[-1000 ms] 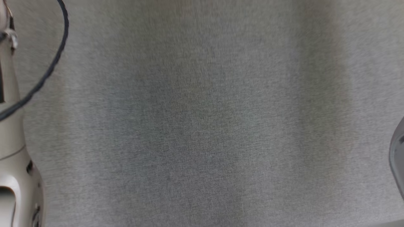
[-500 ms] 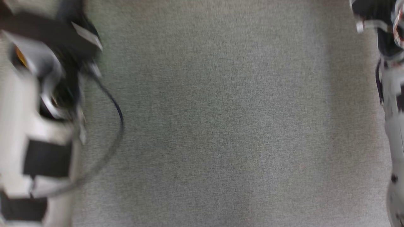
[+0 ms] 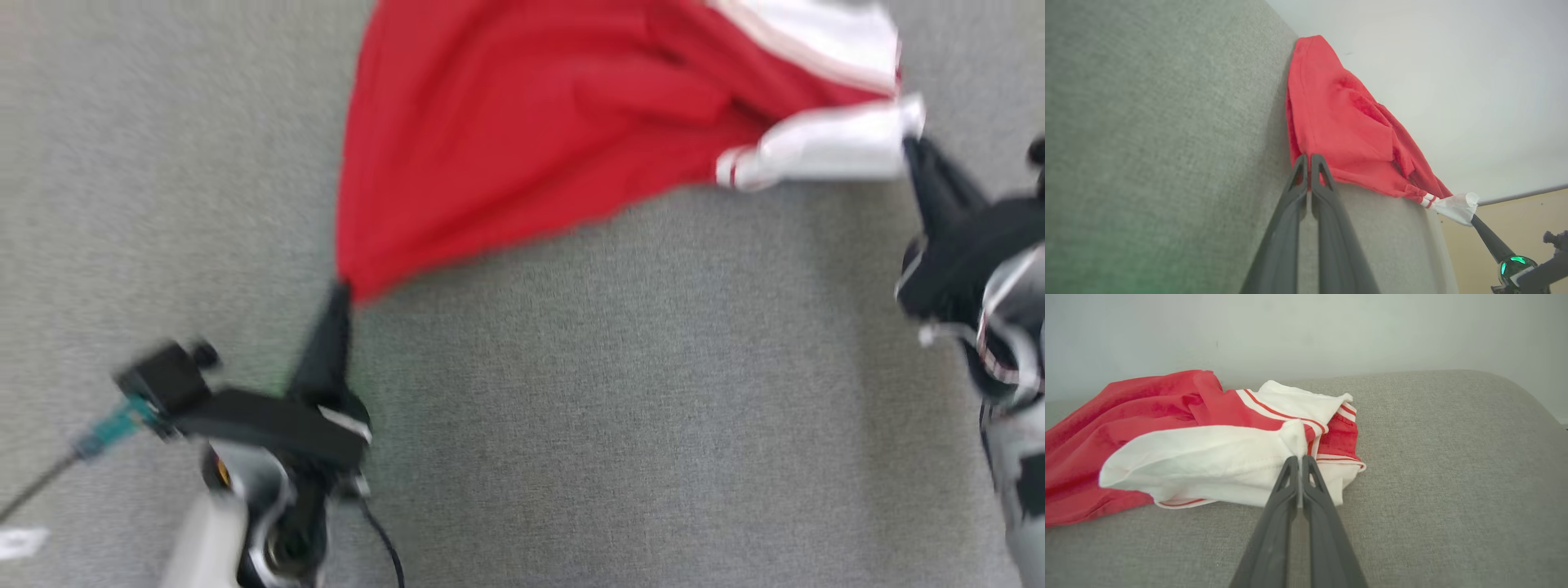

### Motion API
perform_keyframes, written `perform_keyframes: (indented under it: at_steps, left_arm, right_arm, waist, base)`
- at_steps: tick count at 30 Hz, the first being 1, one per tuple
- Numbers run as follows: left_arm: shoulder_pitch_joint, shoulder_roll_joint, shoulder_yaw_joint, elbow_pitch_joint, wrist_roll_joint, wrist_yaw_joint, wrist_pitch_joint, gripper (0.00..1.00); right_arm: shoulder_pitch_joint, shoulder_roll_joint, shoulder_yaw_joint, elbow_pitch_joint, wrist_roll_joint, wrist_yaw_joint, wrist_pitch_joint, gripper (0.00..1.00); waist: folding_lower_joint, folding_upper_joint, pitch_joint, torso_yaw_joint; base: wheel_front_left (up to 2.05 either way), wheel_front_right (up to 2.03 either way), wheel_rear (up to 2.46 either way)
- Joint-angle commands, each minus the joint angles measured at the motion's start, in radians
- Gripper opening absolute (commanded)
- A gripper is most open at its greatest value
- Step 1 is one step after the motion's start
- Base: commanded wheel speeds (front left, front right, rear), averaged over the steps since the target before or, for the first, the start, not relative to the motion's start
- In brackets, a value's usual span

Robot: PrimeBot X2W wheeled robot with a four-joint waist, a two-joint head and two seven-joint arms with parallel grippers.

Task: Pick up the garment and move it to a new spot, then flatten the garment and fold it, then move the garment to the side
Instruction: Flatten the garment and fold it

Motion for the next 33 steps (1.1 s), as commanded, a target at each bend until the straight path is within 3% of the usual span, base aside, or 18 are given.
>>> perform_keyframes:
  at_steps: [1, 11, 12, 13, 18, 24, 28, 33]
  left_arm:
    - [0.048, -0.005, -0.008, 0.004, 0.006, 0.006, -0.008, 0.00]
    - [0.235, -0.027, -0.048, 0.047, 0.000, 0.041, -0.093, 0.00]
    - [0.244, -0.027, -0.052, 0.054, 0.011, 0.038, -0.107, 0.02]
    - [0.250, -0.025, -0.061, 0.063, 0.029, 0.026, -0.127, 1.00]
    - [0.276, -0.010, -0.108, 0.148, 0.124, -0.025, -0.243, 1.00]
    - [0.308, 0.008, -0.080, 0.194, 0.293, -0.022, -0.369, 1.00]
    - [0.367, -0.010, 0.031, 0.093, 0.445, -0.023, -0.371, 1.00]
    - [0.458, -0.032, 0.129, -0.033, 0.611, -0.035, -0.371, 1.00]
  right_arm:
    - [0.046, 0.004, -0.010, -0.014, -0.013, 0.001, 0.009, 0.00]
    - [0.281, 0.041, -0.051, -0.020, -0.090, 0.001, 0.024, 0.00]
    - [0.298, 0.050, -0.052, -0.013, -0.094, 0.001, 0.019, 0.25]
    - [0.314, 0.062, -0.058, -0.005, -0.095, 0.001, 0.010, 1.00]
    - [0.391, 0.108, -0.088, 0.019, -0.112, 0.001, -0.093, 1.00]
    - [0.500, 0.167, -0.145, 0.013, -0.140, 0.001, -0.303, 1.00]
    - [0.579, 0.205, -0.185, -0.005, -0.160, 0.001, -0.430, 1.00]
    - [0.665, 0.245, -0.230, -0.040, -0.191, 0.001, -0.509, 1.00]
  waist:
    - [0.0004, 0.0001, -0.094, 0.028]
    - [0.0004, 0.0001, -0.215, 0.039]
    - [0.0004, 0.0001, -0.223, 0.039]
    - [0.0004, 0.0001, -0.232, 0.041]
    - [0.0004, 0.0001, -0.278, 0.053]
    - [0.0004, 0.0001, -0.328, 0.062]
    - [0.0004, 0.0001, -0.363, 0.062]
    - [0.0004, 0.0001, -0.404, 0.060]
  base:
    - [0.00, 0.00, 0.00]
    - [0.00, 0.00, 0.00]
    - [0.00, 0.00, 0.00]
    - [0.00, 0.00, 0.00]
    - [0.00, 0.00, 0.00]
    - [0.00, 0.00, 0.00]
    - [0.00, 0.00, 0.00]
    - [0.00, 0.00, 0.00]
